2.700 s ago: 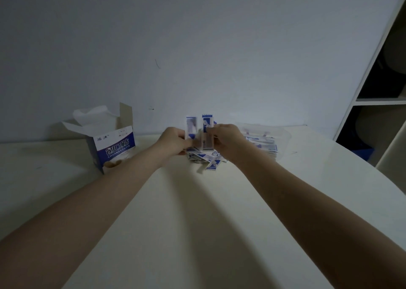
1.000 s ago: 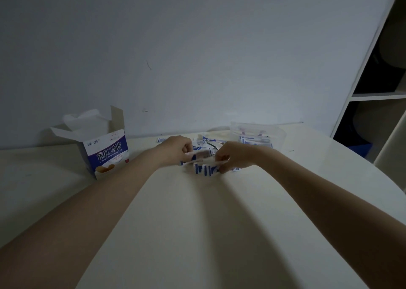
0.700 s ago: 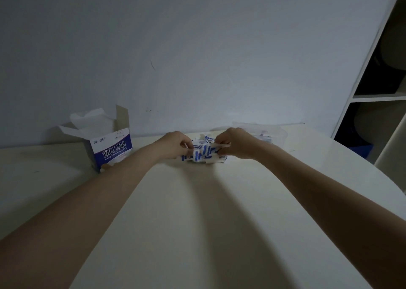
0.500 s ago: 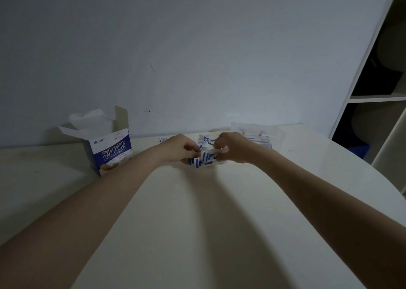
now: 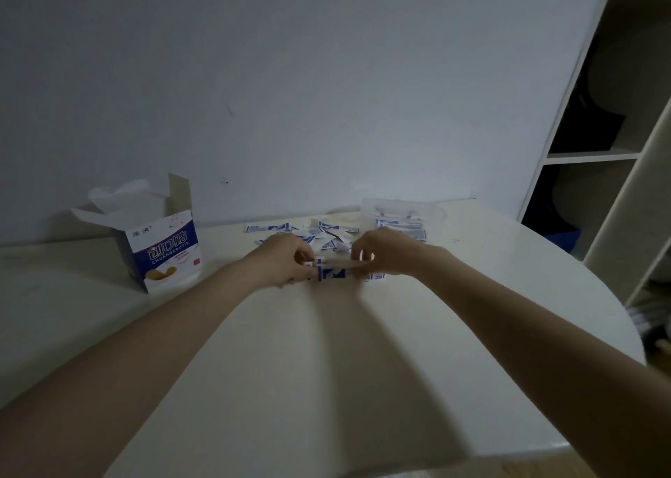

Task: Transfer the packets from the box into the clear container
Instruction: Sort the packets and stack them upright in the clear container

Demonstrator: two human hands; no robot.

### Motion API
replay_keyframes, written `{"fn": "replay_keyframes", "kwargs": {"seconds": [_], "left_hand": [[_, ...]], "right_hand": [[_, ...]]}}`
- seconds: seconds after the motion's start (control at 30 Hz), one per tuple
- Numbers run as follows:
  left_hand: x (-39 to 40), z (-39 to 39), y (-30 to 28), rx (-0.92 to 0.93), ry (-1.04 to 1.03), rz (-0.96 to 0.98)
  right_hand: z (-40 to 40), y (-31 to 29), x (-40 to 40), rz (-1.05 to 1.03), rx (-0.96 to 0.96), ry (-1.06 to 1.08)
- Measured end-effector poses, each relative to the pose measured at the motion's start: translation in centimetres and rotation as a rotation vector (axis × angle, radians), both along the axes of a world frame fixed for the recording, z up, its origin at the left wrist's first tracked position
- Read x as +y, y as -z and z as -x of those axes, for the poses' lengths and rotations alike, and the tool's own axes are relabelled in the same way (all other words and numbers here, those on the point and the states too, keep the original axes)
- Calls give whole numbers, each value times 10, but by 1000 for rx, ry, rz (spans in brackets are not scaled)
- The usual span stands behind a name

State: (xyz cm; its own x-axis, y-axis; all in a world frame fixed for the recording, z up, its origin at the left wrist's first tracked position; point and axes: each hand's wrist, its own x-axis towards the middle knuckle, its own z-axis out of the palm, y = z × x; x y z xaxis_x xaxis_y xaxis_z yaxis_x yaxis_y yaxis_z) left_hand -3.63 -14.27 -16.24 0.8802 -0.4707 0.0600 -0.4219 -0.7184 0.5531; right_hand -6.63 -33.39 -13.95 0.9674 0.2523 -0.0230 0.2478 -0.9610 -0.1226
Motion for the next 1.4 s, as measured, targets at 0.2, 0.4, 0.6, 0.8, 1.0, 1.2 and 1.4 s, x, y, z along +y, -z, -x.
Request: {"fn": "replay_keyframes", "kwargs": {"seconds": [0.2, 0.4, 0.6, 0.8, 1.0, 1.2, 1.4], "left_hand": [[-5, 2, 10, -30, 11, 11], [-14, 3, 5, -88, 32, -26], [-3, 4, 4, -209, 26, -210], [-14, 9, 11, -330, 82, -286], [-21, 6, 9, -374, 64, -449], [-9, -5, 20, -635, 82, -637], [-10, -1, 15, -378, 77, -406]], "right_hand": [[6, 0, -6, 3, 101, 28], [2, -2, 0, -20, 93, 13], [4, 1, -13, -90, 65, 35], [9, 12, 2, -158, -50, -14], [15, 8, 8, -100, -43, -37], [11, 13, 5, 7, -65, -47], [8, 15, 3, -33, -91, -34]]}}
